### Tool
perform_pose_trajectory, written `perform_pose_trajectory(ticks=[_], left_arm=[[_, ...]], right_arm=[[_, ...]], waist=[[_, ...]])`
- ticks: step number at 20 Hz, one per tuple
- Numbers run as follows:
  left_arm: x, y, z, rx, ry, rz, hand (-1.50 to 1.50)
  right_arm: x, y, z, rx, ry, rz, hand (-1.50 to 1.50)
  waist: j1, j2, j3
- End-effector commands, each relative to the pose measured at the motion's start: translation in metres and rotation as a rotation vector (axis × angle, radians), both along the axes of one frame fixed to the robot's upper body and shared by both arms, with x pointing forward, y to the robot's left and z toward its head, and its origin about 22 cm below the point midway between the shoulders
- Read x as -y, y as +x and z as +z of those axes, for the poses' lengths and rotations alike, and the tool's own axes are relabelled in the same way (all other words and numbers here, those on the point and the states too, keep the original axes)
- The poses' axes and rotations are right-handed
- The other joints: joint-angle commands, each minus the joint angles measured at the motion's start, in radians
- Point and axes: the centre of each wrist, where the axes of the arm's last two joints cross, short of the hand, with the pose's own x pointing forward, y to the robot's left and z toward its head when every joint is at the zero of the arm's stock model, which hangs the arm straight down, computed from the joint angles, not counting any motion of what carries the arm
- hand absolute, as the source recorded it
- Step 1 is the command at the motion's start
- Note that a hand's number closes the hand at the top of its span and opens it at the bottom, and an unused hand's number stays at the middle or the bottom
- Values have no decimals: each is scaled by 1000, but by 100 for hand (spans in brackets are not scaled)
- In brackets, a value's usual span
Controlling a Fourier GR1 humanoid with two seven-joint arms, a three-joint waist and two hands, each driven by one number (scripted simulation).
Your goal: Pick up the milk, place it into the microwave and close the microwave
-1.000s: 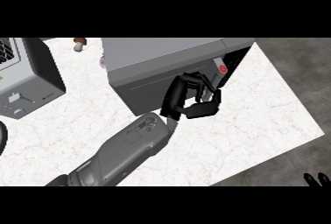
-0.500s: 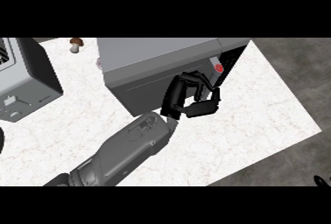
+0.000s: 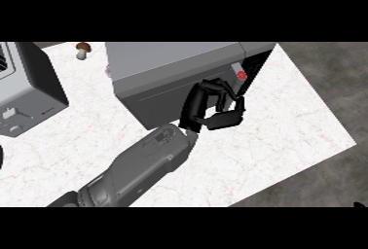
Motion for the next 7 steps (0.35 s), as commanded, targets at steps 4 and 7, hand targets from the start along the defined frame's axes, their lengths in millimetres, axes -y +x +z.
perform_pose_trajectory(ticks=[4,7], left_arm=[[0,19,10,-6,13,13,150],[0,21,13,4,13,19,150]], right_arm=[[2,-1,7,14,3,38,-150],[3,-5,11,4,-6,46,-150]], waist=[[-16,18,1],[-18,11,0]])
